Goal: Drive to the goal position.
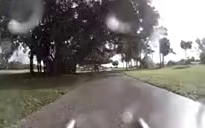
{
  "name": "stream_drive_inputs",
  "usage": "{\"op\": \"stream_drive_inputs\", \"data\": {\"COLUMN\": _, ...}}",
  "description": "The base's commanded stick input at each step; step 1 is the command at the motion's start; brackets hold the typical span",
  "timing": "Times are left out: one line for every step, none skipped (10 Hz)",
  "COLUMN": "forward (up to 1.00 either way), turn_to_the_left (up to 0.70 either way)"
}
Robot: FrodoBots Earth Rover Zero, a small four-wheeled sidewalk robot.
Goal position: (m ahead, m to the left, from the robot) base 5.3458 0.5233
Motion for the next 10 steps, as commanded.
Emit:
{"op": "stream_drive_inputs", "data": {"forward": 0.85, "turn_to_the_left": 0.00}}
{"op": "stream_drive_inputs", "data": {"forward": 0.85, "turn_to_the_left": 0.00}}
{"op": "stream_drive_inputs", "data": {"forward": 0.85, "turn_to_the_left": 0.00}}
{"op": "stream_drive_inputs", "data": {"forward": 0.85, "turn_to_the_left": 0.00}}
{"op": "stream_drive_inputs", "data": {"forward": 0.85, "turn_to_the_left": 0.00}}
{"op": "stream_drive_inputs", "data": {"forward": 0.85, "turn_to_the_left": 0.00}}
{"op": "stream_drive_inputs", "data": {"forward": 0.85, "turn_to_the_left": 0.00}}
{"op": "stream_drive_inputs", "data": {"forward": 0.85, "turn_to_the_left": 0.00}}
{"op": "stream_drive_inputs", "data": {"forward": 0.85, "turn_to_the_left": 0.00}}
{"op": "stream_drive_inputs", "data": {"forward": 0.85, "turn_to_the_left": 0.00}}
